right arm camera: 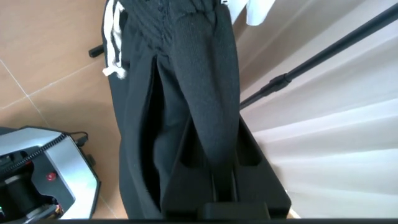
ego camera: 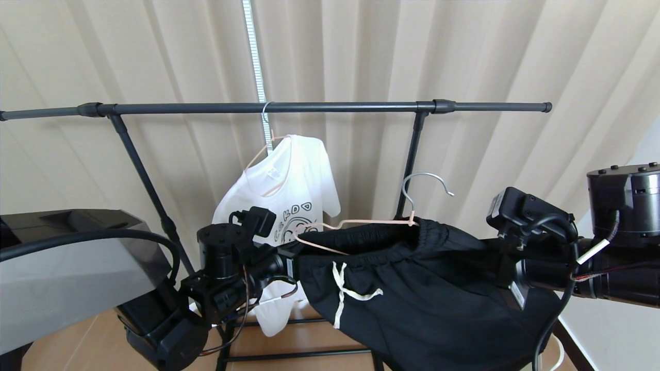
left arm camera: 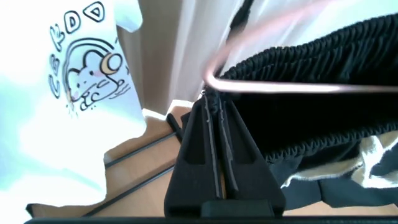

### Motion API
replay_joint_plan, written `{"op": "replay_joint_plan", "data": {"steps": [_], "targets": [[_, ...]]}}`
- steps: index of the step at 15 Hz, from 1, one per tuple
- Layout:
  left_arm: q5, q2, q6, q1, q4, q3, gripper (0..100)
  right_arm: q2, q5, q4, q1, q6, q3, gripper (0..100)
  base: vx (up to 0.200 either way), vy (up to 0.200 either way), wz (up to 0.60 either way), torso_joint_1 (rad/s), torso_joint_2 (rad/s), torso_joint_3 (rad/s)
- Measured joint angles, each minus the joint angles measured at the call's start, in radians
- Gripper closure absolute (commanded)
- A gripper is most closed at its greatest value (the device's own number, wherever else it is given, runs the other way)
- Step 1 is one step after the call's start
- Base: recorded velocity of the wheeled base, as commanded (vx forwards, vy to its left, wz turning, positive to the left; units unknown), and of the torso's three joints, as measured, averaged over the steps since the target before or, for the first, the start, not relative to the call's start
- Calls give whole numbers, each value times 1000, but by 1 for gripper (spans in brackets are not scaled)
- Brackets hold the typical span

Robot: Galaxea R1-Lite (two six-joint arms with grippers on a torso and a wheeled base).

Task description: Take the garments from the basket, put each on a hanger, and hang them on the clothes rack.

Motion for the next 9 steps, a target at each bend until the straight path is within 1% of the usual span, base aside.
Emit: {"op": "replay_joint_plan", "data": {"steps": [1, 5, 9], "targets": [[0, -1, 1, 9, 0, -4, 100, 0, 0, 0, -6, -2, 0, 100, 0, 0, 0, 0, 0, 0], [-1, -9, 6, 33, 0, -15, 100, 1, 0, 1, -31, -56, 6, 100, 0, 0, 0, 0, 0, 0], [-1, -42, 9, 36, 17, -15, 100, 5, -2, 1, -54, -140, 25, 100, 0, 0, 0, 0, 0, 0]]}}
